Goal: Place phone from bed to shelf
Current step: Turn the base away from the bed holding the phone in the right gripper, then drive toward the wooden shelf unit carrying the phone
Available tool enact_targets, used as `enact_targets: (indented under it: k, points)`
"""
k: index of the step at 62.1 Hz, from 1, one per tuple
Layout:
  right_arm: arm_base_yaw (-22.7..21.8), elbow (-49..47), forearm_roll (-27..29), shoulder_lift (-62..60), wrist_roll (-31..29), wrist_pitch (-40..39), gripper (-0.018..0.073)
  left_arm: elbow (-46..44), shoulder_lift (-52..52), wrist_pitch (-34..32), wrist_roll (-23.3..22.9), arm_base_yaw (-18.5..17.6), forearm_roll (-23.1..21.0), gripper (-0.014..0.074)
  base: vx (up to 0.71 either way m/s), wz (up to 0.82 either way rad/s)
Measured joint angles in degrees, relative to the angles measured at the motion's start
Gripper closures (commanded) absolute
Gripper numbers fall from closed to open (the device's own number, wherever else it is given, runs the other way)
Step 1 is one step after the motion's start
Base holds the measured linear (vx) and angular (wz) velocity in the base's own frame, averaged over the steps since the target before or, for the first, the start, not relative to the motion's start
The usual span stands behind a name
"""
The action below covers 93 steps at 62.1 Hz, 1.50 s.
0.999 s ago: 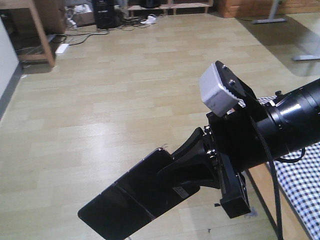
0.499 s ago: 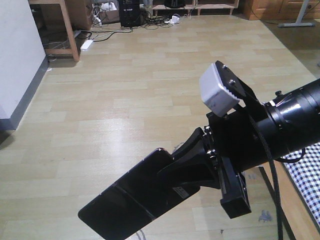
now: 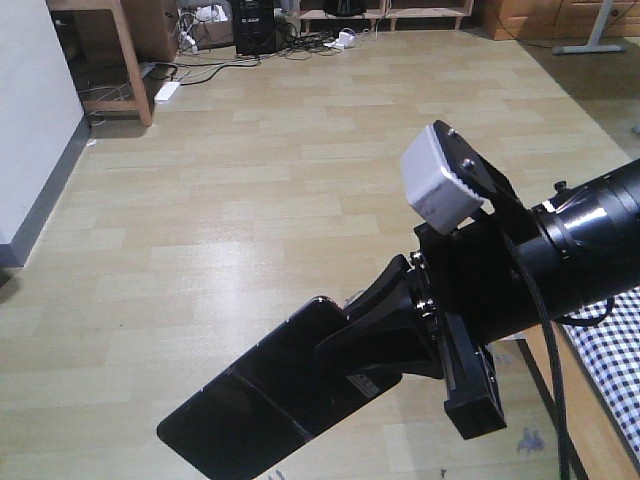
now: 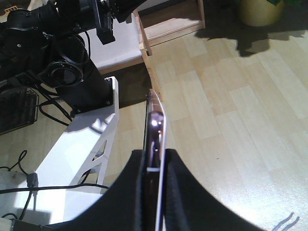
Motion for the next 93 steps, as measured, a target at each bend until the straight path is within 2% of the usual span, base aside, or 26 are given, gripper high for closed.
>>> enact_targets:
  k: [37,93]
  points:
    - [0.0,0.0,0.0,0.0,0.0,0.0,0.0561,0.0,0.0,0.0,0.0,0.0,0.0,0.0595,0.19,0.08]
    - [0.0,0.0,0.0,0.0,0.0,0.0,0.0561,0.0,0.0,0.0,0.0,0.0,0.0,0.0595,0.26,-0.06]
